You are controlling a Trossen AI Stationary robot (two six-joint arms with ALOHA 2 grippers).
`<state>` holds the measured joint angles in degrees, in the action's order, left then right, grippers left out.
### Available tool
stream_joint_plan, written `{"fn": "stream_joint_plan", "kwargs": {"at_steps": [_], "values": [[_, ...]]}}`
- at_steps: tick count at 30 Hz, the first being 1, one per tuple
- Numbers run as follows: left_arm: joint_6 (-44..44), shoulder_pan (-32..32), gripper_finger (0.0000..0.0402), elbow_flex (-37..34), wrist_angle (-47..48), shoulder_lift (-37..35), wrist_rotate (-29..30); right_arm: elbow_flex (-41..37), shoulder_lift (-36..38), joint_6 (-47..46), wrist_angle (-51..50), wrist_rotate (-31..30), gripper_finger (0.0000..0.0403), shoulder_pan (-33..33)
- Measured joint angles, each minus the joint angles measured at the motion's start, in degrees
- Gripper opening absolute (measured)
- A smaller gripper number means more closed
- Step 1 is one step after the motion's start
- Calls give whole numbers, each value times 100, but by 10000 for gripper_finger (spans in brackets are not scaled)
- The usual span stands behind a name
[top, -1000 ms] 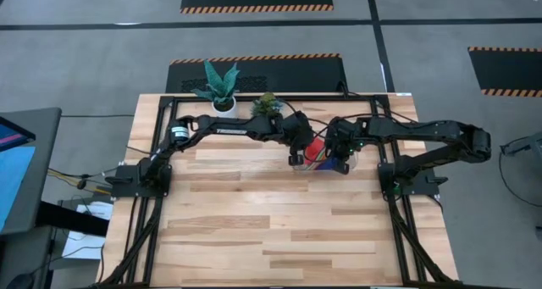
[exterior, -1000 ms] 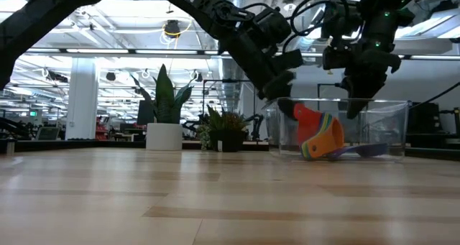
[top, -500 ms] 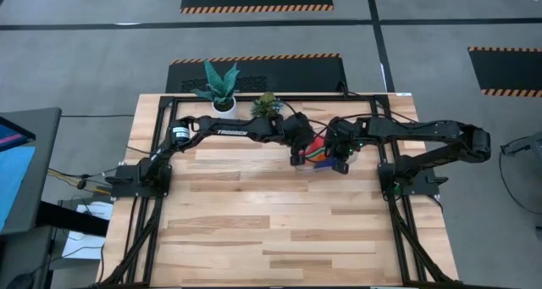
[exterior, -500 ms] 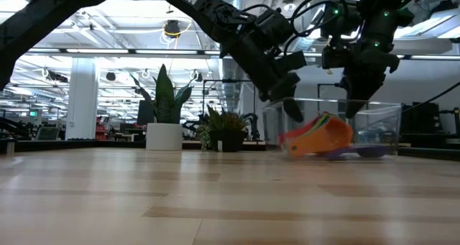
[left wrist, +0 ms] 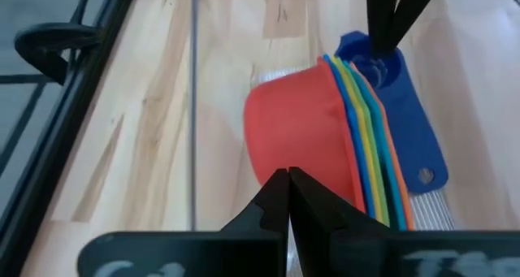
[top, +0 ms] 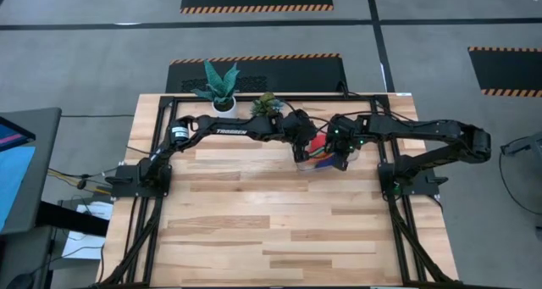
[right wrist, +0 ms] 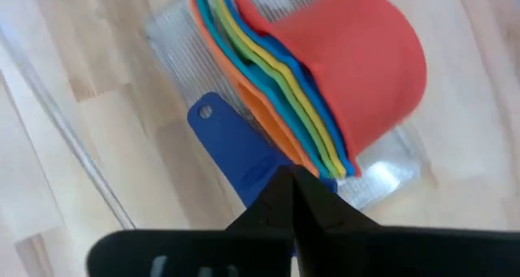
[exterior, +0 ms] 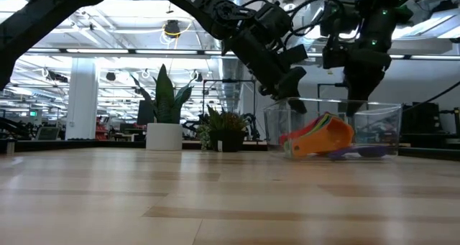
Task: Nest measuring cups in basket
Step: Adjust the nested measuring cups in the transparent bin
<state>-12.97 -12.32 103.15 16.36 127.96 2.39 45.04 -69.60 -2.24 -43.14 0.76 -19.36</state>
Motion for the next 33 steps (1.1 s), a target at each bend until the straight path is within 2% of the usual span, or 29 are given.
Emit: {"fn": "stream_joint_plan", "kwargs": {"at_steps": [13,22,33], "values": [[-12,-9,0,9,-128,155,38,-42,0,-1685,15,264,6,25],[-16,-33,0,9,-421,155,338,-42,-54,-1959,51,266,5,54],[7,-31,0,9,-424,155,291,-42,-972,-2044,497,469,8,105]]}}
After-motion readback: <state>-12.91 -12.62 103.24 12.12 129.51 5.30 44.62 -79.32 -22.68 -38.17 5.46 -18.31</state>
